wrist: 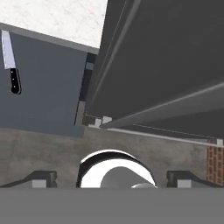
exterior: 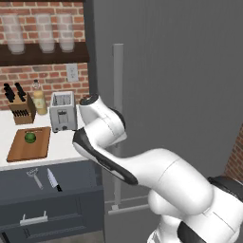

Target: Place the appropriate cutting tool for cutting the avocado skin on the cutting board.

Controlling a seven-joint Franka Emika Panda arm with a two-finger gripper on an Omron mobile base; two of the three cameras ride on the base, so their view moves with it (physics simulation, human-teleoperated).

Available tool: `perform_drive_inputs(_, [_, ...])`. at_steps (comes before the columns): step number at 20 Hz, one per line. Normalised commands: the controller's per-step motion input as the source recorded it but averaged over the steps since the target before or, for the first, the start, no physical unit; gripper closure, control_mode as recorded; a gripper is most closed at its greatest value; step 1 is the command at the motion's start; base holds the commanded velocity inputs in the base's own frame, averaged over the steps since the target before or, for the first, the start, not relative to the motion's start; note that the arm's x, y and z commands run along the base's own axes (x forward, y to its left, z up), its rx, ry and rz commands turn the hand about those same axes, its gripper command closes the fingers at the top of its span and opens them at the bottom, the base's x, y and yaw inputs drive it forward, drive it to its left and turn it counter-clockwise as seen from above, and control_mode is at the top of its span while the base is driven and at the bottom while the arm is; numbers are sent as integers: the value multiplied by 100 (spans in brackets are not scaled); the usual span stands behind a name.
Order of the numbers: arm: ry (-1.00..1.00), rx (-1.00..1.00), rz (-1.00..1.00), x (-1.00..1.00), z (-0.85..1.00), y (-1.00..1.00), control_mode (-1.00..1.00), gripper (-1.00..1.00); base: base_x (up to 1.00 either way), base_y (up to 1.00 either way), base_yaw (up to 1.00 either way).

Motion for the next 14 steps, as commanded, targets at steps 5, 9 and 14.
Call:
perform_drive_inputs(5, [4, 0, 4, -4, -13, 49, -100, -100, 0, 0, 0])
perform_drive_inputs(9, [5, 0, 4, 0, -10, 42, -100, -100, 0, 0, 0])
perform_drive_inputs(14, [2, 0, 2, 0, -18, 38, -100, -100, 0, 0, 0])
